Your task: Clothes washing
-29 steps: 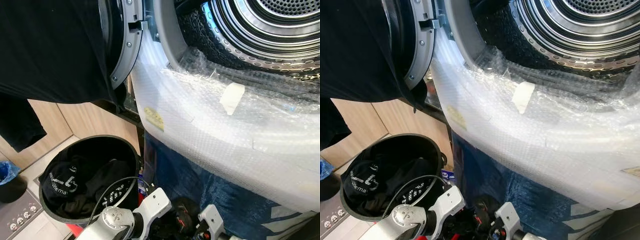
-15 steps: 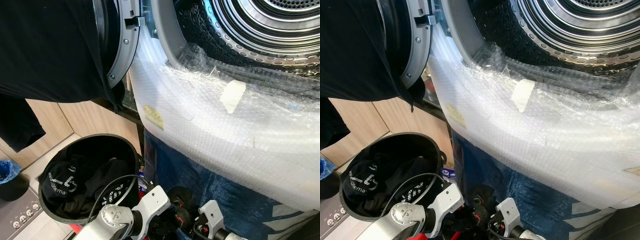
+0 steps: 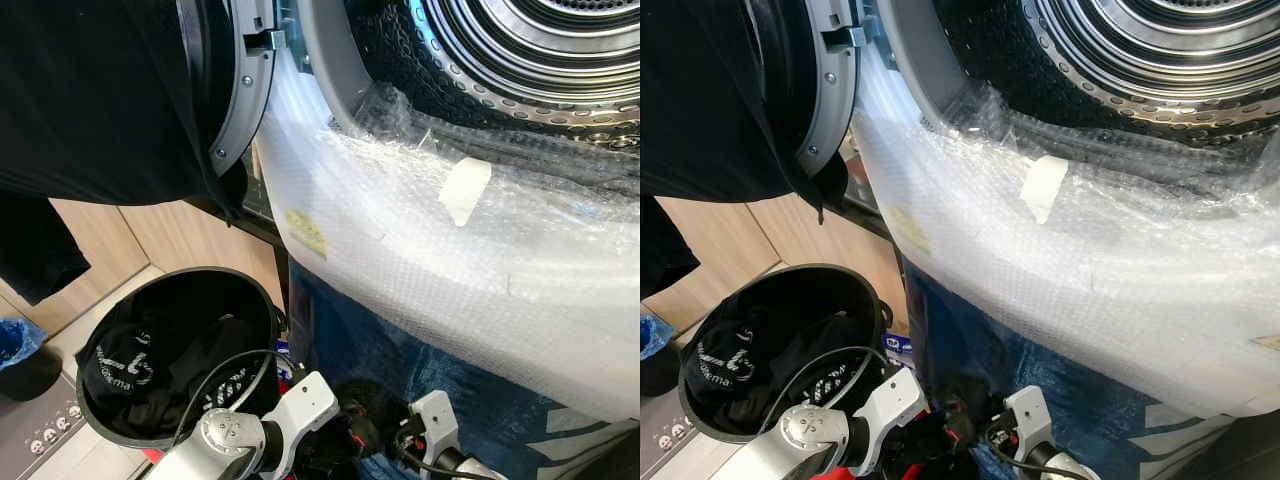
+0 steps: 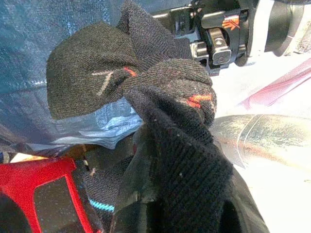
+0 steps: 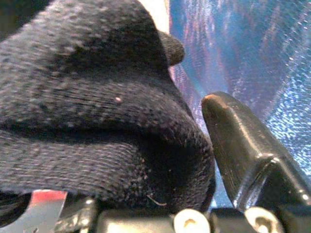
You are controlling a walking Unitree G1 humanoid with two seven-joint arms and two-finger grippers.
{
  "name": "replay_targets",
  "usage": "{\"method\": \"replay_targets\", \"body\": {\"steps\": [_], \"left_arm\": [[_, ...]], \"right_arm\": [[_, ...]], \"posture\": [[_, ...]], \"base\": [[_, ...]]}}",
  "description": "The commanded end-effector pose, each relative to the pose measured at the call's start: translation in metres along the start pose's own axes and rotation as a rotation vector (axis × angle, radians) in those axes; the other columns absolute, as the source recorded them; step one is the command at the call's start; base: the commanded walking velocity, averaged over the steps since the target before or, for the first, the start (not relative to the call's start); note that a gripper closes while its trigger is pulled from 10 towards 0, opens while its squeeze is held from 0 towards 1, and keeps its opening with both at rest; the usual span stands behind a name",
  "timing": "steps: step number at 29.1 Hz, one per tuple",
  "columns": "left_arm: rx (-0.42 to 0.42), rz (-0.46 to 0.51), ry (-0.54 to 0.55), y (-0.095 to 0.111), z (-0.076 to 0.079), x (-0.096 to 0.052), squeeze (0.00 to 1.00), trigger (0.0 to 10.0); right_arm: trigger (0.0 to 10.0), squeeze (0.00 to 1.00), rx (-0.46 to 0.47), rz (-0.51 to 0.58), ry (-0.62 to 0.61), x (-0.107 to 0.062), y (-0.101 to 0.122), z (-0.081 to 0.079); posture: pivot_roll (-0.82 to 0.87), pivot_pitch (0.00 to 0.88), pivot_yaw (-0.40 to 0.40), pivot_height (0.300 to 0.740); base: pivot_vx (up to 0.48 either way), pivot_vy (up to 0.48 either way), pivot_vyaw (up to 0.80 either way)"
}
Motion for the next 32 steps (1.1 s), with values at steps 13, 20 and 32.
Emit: {"method": "replay_targets", "body": {"steps": [13, 20, 32], "left_arm": [[0.019, -0.006, 0.009, 0.0, 0.001, -0.003, 0.0, 0.0], [-0.009, 0.012, 0.061, 0.0, -0.006, -0.006, 0.0, 0.2], [-0.04, 0.035, 0.087, 0.001, -0.01, -0.006, 0.0, 10.0]], "right_arm": [[0.0, 0.0, 0.034, 0.047, -0.063, -0.005, 0.004, 0.012], [0.0, 0.0, 0.041, 0.073, -0.054, -0.002, 0.009, 0.009], [0.0, 0.0, 0.045, 0.066, -0.026, 0.002, 0.007, 0.001]], "posture": [[0.18, 0.133, 0.096, 0.74], [0.18, 0.127, 0.094, 0.74], [0.19, 0.103, 0.096, 0.74]], "base": [[0.0, 0.0, 0.0], [0.0, 0.0, 0.0], [0.0, 0.0, 0.0]]}}
Point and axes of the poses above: a point about 5 cm out from each wrist's last joint towards the gripper, its own x axis pointing out of the wrist towards the gripper, its own y axis along the axis of the wrist's last joint, z = x × y, the point moved 4 cm from there along x, pointing out of the wrist towards the gripper
